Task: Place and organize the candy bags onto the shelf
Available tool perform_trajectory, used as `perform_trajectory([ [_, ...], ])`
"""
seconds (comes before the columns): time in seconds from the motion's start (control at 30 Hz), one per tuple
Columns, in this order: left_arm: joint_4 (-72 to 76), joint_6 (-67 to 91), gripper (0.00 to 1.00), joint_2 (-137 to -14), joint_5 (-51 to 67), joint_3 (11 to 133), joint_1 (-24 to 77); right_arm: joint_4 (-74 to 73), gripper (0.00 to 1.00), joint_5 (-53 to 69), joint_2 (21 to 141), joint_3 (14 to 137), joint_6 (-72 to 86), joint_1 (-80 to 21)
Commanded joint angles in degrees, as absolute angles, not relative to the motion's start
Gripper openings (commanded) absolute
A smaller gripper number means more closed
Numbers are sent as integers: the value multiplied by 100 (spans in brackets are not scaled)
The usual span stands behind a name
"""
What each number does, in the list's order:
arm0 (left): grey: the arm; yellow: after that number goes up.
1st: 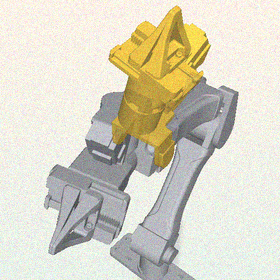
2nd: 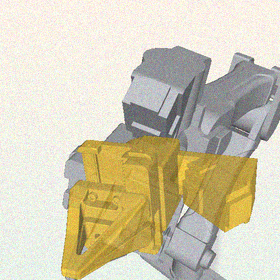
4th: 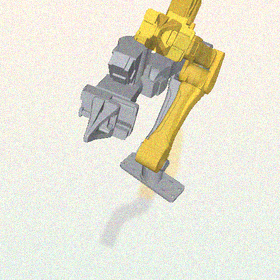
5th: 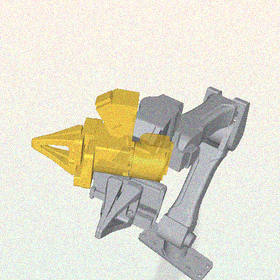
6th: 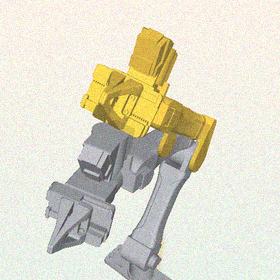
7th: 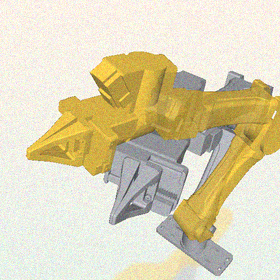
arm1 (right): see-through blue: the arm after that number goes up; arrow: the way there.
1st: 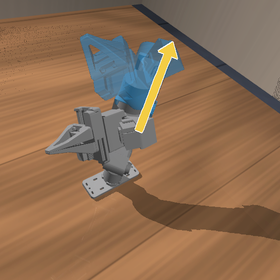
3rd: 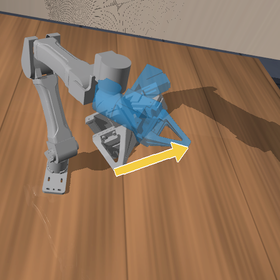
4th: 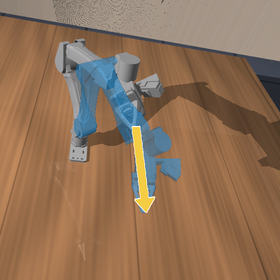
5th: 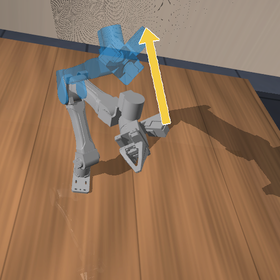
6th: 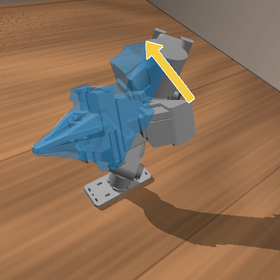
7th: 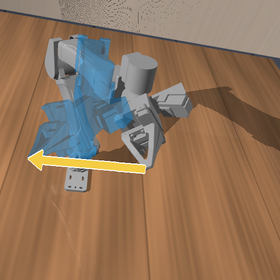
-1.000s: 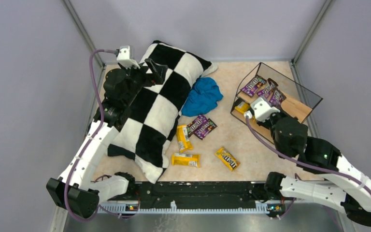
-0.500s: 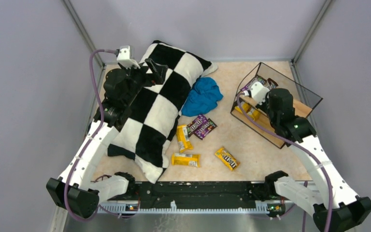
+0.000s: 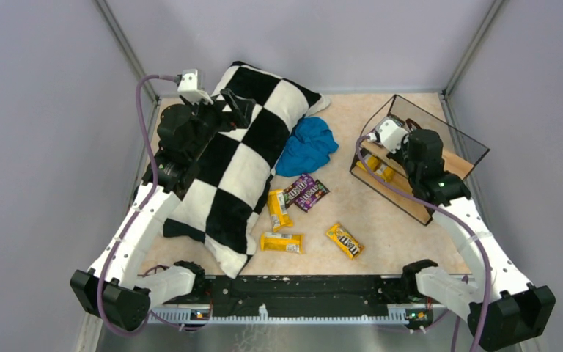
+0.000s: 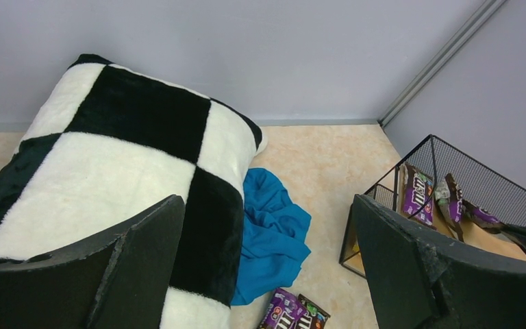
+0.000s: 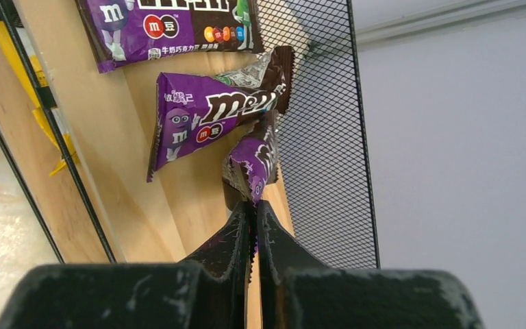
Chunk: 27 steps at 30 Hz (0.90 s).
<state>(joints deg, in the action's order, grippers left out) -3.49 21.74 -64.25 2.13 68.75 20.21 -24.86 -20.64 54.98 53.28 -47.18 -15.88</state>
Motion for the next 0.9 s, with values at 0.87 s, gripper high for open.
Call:
perform_trajectory([
  [0.87, -53, 2215, 99, -6477, 523, 6864, 2038, -2424, 30, -1496, 5174, 5148, -4378, -1494],
])
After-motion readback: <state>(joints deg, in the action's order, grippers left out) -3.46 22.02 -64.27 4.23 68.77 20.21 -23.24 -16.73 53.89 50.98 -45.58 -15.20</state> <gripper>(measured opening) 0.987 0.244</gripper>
